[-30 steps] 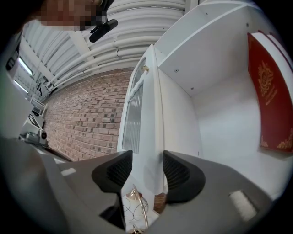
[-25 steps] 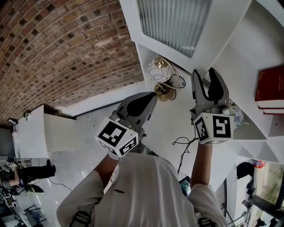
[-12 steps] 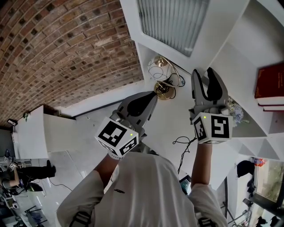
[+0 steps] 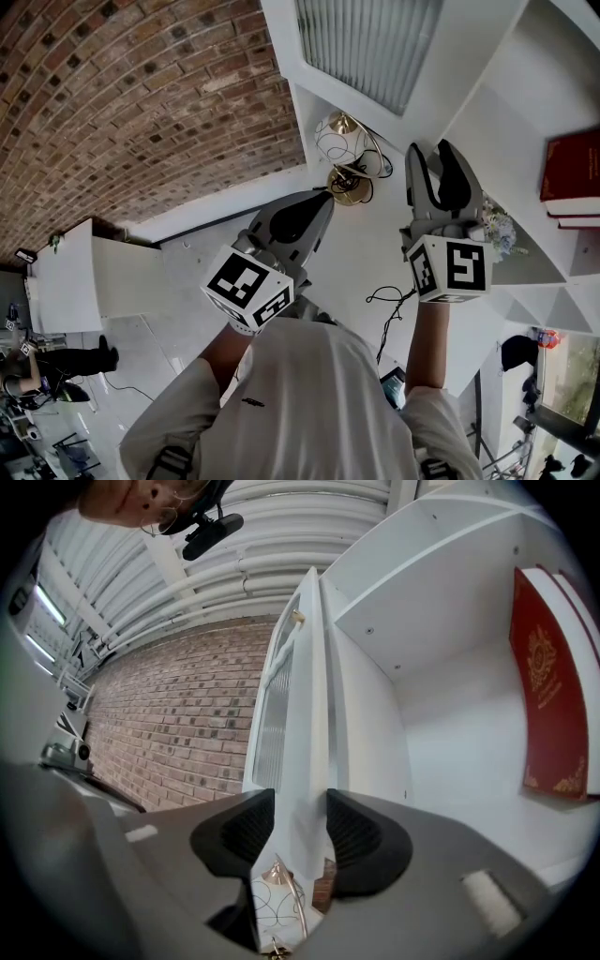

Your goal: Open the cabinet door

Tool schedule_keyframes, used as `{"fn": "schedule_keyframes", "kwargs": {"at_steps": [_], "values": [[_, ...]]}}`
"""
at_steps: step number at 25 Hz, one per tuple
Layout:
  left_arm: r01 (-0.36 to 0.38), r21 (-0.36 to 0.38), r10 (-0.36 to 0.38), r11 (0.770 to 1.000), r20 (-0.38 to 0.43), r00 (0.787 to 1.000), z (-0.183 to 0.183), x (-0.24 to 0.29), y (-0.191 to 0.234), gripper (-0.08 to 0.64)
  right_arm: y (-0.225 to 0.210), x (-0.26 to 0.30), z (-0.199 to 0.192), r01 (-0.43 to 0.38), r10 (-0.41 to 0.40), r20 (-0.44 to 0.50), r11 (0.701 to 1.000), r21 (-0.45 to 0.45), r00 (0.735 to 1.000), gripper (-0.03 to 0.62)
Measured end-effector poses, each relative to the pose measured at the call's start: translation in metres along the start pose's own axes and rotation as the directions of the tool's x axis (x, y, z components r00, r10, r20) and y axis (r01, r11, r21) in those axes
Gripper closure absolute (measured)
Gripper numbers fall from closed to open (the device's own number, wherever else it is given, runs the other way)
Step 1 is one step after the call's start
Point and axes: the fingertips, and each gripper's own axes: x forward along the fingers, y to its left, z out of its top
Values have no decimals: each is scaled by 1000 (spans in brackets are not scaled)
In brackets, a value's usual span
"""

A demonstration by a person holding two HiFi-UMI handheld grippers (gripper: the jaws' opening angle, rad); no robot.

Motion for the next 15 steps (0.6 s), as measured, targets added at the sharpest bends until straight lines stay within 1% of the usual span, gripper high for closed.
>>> {"fn": "schedule_keyframes", "kwargs": {"at_steps": [10,15], "values": [[6,-2,-6,1000,9,1000,0,-11,-7,551,15,-9,2,-15,15,-11,1000,-9,1000,410],[3,0,-3,1000,11,1000,0,-20,-9,551,22,-14,3,-18,18,-12,1000,-6,1000,423]]}}
